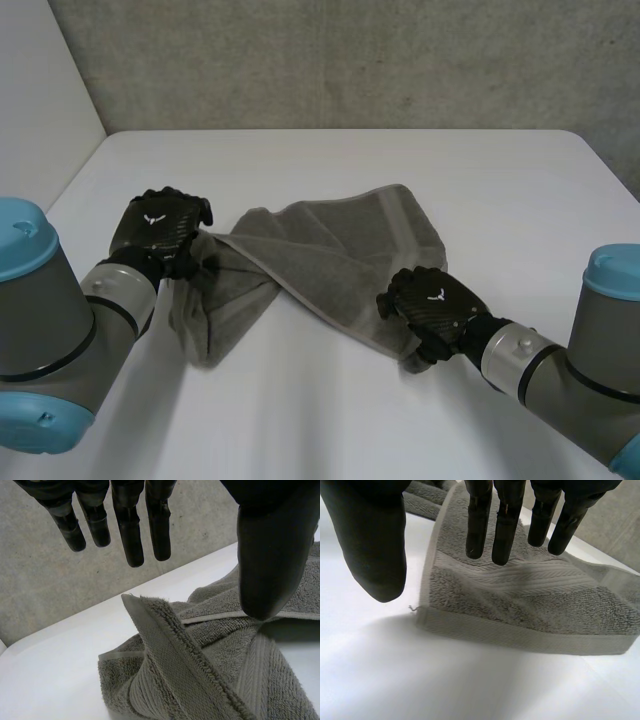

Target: Fold the towel.

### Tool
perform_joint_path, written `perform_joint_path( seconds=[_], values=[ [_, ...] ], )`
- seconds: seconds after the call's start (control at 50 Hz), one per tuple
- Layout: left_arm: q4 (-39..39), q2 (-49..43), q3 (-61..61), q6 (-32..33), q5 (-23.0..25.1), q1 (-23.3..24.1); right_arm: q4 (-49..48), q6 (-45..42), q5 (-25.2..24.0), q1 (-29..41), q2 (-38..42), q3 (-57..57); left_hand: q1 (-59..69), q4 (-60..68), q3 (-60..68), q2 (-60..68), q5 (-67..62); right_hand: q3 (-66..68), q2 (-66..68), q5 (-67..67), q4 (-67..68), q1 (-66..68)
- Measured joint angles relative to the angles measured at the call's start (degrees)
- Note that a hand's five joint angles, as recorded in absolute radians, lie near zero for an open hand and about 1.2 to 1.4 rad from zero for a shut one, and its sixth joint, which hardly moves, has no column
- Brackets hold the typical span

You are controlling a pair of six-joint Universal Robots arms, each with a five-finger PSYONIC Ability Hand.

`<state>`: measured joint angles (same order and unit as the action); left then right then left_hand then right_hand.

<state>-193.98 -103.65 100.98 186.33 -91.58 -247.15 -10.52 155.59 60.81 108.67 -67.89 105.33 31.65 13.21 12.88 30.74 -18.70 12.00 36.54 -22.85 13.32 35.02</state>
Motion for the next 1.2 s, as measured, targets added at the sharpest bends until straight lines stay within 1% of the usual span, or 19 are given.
perform_joint_path(
  seconds=[0.18,0.26,0.52,0.68,0.78,1.02,1.1,1.14,1.18,1.2],
  values=[
    [0.00,0.00,0.14,0.00,0.07,0.00,-0.55,-2.50,-2.93,-0.88,1.11,1.72,0.00,0.00,0.00,0.00,0.00,0.00,0.00,-1.00,0.00,0.00],
    [0.00,-0.03,0.16,0.00,0.08,0.00,-0.66,-3.92,-3.42,-1.27,2.07,1.49,0.00,0.00,0.00,0.00,0.00,0.00,-0.01,-1.73,0.00,0.02],
    [-0.07,-0.17,0.18,0.00,0.09,0.01,-1.09,-4.93,-3.43,-2.42,3.94,0.20,0.00,0.00,0.00,0.00,-0.02,0.00,0.17,-3.96,0.00,0.64],
    [-0.09,-0.23,0.18,0.00,0.09,0.00,-1.19,-4.79,-3.41,-2.41,4.20,-0.42,0.00,0.00,0.00,0.00,0.01,0.00,0.18,-7.10,0.00,4.10],
    [-0.09,-0.24,0.17,0.00,0.09,0.00,-1.19,-4.77,-3.41,-2.34,4.45,-0.85,0.00,0.00,0.00,0.00,0.01,0.00,5.52,-10.01,0.00,7.56],
    [-0.09,-0.21,0.16,0.00,0.09,0.00,-1.17,-4.86,-3.41,-2.20,6.00,-1.58,0.00,0.00,0.00,0.00,0.00,0.00,6.33,-10.73,0.00,8.23],
    [-0.09,-0.22,0.17,0.00,0.09,0.00,-1.16,-4.86,-3.42,-2.06,6.31,-1.84,0.00,0.00,0.00,0.00,0.00,0.00,13.71,-16.73,0.00,15.28],
    [-0.09,-0.23,0.17,0.00,0.09,0.00,-1.18,-4.79,-3.45,-1.98,6.43,-2.09,0.00,0.00,0.00,0.00,0.00,0.00,25.92,-28.51,0.00,26.94],
    [-0.09,-0.23,0.18,0.00,0.09,0.00,-1.19,-4.61,-3.46,-1.94,6.49,-2.39,0.00,0.00,0.00,0.00,0.00,0.00,35.07,-38.38,0.00,34.33],
    [-0.09,-0.23,0.18,0.00,0.09,0.00,-1.18,-4.56,-3.46,-1.93,6.50,-2.47,0.00,0.00,0.00,0.00,-0.02,0.00,36.75,-40.33,0.00,35.63]
  ],
)
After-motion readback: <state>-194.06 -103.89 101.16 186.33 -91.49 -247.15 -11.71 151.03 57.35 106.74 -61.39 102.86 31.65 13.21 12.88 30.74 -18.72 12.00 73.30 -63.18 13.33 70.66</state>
